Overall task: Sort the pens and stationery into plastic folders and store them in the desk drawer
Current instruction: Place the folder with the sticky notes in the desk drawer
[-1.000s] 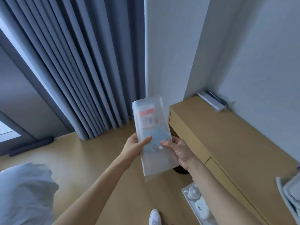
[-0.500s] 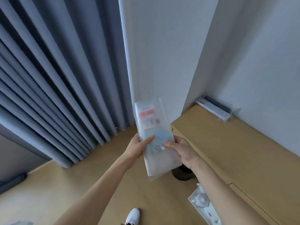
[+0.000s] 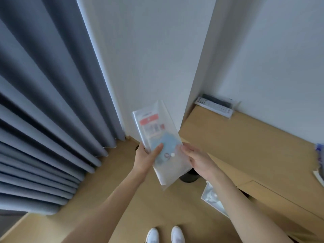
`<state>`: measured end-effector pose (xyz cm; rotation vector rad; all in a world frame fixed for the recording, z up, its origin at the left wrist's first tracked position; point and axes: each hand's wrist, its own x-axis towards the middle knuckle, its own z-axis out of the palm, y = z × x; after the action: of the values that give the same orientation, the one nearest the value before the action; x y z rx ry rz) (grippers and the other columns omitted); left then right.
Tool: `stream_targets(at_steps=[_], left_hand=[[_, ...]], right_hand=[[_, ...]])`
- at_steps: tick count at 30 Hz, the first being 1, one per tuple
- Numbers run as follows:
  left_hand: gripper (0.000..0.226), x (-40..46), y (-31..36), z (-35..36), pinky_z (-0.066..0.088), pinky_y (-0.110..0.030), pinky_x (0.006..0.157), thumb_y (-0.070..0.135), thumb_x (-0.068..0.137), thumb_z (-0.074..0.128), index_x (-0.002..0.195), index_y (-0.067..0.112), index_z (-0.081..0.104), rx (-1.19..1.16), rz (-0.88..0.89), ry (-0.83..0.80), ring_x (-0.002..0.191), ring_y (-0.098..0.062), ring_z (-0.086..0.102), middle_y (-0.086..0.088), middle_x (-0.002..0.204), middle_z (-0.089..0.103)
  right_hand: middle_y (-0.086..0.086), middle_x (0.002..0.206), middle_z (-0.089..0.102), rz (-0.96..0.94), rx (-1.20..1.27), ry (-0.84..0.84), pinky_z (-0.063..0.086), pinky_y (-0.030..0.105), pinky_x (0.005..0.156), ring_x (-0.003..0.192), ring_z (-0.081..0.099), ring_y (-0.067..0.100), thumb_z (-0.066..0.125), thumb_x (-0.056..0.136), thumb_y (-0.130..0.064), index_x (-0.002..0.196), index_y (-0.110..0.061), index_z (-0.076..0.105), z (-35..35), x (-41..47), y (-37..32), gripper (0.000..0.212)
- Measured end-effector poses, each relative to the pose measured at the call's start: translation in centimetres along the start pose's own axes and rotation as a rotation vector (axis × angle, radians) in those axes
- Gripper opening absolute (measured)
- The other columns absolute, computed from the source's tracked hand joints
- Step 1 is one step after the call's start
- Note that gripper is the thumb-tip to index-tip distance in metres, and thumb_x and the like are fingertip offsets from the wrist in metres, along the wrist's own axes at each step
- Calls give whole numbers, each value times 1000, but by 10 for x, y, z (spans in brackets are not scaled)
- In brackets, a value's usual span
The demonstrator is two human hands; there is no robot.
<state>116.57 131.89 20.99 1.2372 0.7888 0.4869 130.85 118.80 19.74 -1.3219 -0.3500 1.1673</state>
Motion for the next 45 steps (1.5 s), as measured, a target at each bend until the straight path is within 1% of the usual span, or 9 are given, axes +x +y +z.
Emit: stream_targets(at_steps=[3, 8, 18, 24, 32, 35, 38, 42, 45], left_hand=[[27, 5, -10, 8, 55, -23, 64, 23, 82, 73, 105, 16, 62, 0, -30, 58, 83, -13, 71, 1, 94, 73], [33, 12, -25, 11, 58, -31, 73, 29, 80, 74, 108, 16, 61, 64, -79, 115, 85, -15, 71, 0, 98, 73], [39, 18, -55, 32, 56, -24, 66, 33, 81, 72, 113, 15, 60, 218, -102, 139, 86, -12, 70, 2, 99, 72], [35, 8, -82, 48, 54, -20, 60, 31, 81, 72, 111, 17, 58, 243, -147, 127, 81, -9, 70, 4, 98, 72], [37, 3, -104, 55, 59, -34, 73, 33, 80, 71, 112, 19, 58, 267, -170, 101, 87, -15, 71, 3, 101, 72], [42, 5, -109, 58, 58, -38, 76, 35, 79, 71, 115, 17, 57, 264, -187, 98, 87, -15, 71, 1, 102, 72], [42, 9, -112, 62, 58, -37, 76, 34, 79, 71, 114, 17, 57, 267, -196, 86, 87, -15, 71, 1, 102, 72], [36, 13, -115, 67, 58, -34, 73, 32, 80, 71, 111, 18, 58, 272, -200, 88, 86, -15, 71, 3, 98, 72], [36, 13, -119, 69, 58, -31, 70, 31, 80, 71, 110, 17, 58, 265, -213, 87, 83, -14, 71, 3, 97, 73]], right_hand=[[7, 111, 69, 29, 75, 169, 47, 30, 86, 108, 62, 22, 55, 94, -19, 119, -8, 61, -27, -2, 19, 28], [13, 113, 66, 150, 310, 346, 50, 33, 85, 107, 62, 24, 53, 94, -11, 122, -4, 57, -62, -4, 59, 29], [13, 120, 59, 209, 657, 446, 42, 39, 98, 115, 54, 26, 49, 96, -10, 129, -4, 48, -99, 5, 109, 33], [18, 134, 51, 246, 833, 548, 42, 41, 98, 125, 48, 29, 50, 96, -7, 132, 0, 43, -118, 12, 129, 37], [15, 140, 47, 240, 981, 640, 37, 41, 105, 132, 42, 28, 46, 97, -2, 134, 2, 40, -139, 21, 144, 38], [11, 138, 49, 235, 1011, 644, 39, 39, 102, 132, 43, 26, 48, 96, -1, 130, -1, 46, -147, 29, 149, 35], [4, 119, 56, 250, 1030, 641, 40, 36, 96, 131, 44, 22, 46, 95, 4, 103, -9, 56, -153, 34, 156, 19], [-1, 113, 57, 202, 1057, 685, 35, 35, 107, 132, 42, 19, 34, 92, 14, 106, -12, 57, -159, 38, 163, 37], [-1, 135, 51, 175, 1086, 704, 31, 35, 111, 135, 38, 18, 28, 90, 17, 131, -11, 49, -161, 40, 168, 54]])
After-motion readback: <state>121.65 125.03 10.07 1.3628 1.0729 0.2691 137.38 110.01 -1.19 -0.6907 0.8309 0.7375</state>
